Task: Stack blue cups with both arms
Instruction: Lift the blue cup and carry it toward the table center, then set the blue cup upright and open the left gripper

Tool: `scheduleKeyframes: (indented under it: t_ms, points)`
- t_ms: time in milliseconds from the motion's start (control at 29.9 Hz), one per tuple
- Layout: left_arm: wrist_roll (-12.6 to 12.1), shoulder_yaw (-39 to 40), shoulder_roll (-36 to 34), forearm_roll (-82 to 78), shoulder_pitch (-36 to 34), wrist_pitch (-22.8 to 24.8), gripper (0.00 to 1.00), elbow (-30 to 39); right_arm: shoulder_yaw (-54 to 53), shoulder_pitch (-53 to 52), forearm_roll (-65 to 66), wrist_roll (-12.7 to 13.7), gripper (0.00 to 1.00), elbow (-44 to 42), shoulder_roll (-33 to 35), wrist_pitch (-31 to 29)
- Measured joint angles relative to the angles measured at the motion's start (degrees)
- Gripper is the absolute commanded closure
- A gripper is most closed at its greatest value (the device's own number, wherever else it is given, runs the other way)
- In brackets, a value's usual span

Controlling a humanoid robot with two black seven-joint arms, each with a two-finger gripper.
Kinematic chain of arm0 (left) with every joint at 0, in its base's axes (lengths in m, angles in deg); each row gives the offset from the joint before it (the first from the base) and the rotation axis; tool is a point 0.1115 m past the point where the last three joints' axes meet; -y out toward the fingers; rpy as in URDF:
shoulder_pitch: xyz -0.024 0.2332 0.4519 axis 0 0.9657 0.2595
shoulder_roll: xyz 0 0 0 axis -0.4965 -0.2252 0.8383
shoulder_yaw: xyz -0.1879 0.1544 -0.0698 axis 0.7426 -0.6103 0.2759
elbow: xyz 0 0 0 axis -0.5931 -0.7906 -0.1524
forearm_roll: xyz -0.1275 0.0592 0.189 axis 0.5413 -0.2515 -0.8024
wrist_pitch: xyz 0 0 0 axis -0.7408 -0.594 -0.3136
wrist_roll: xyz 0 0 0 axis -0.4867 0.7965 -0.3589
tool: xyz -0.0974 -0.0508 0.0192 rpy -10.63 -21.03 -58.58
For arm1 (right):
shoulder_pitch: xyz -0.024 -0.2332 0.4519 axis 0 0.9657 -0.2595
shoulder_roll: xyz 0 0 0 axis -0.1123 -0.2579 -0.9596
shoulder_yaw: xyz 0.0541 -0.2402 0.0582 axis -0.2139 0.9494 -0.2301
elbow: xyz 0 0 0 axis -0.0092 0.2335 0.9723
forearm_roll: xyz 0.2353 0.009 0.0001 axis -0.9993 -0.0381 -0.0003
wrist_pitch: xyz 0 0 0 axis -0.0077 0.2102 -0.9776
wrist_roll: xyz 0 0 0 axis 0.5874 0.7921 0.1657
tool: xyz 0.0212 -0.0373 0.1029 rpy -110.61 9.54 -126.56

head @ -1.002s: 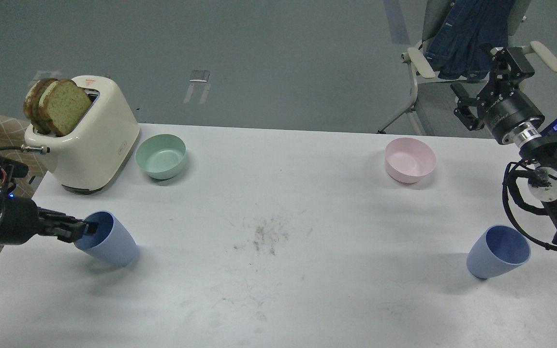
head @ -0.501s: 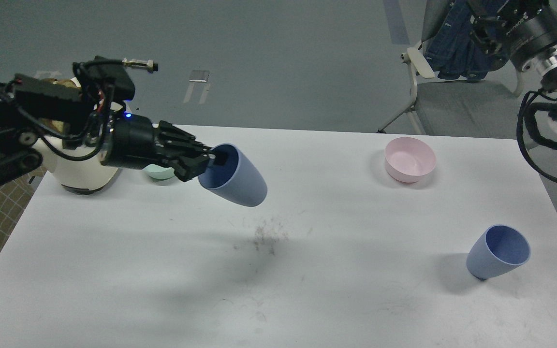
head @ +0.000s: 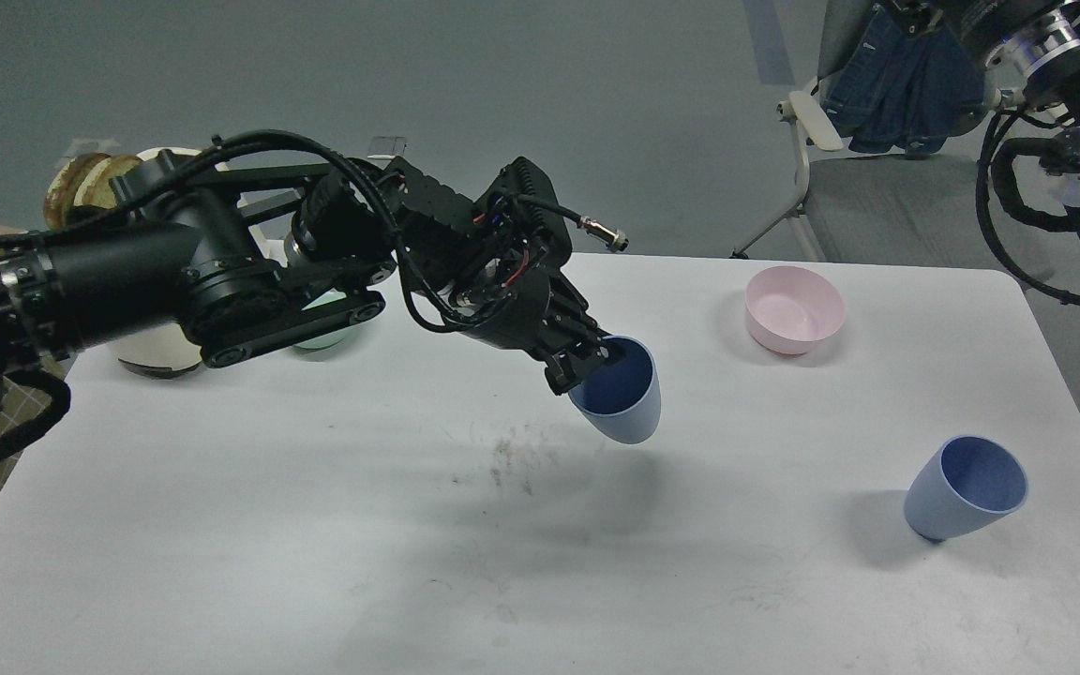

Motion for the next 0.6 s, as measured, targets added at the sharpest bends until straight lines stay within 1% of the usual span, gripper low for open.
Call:
scheduleKeyframes:
  t_ms: [100, 234, 368, 601]
  points:
    - [0.0, -2.8, 3.4, 0.0, -1.2, 0.0, 1.0, -3.7, 0.8, -0.1, 0.0, 0.0, 0.0, 0.0, -0.1, 0.0]
    - [0.0, -5.4, 6.9, 0.1, -1.6, 0.0, 1.0, -6.6, 0.9, -0.1, 0.0, 0.0, 0.0, 0.0, -0.1, 0.0]
    - [0.0, -7.5, 9.1, 0.2, -1.7, 0.0, 1.0, -7.4, 1.0, 0.4, 0.0, 0.0, 0.0, 0.0, -0.2, 0.0]
    - [0.0, -9.4, 10.2, 0.2, -0.8, 0.0, 1.0, -8.6, 1.0, 1.1, 0.0, 0.0, 0.0, 0.1, -0.3, 0.0]
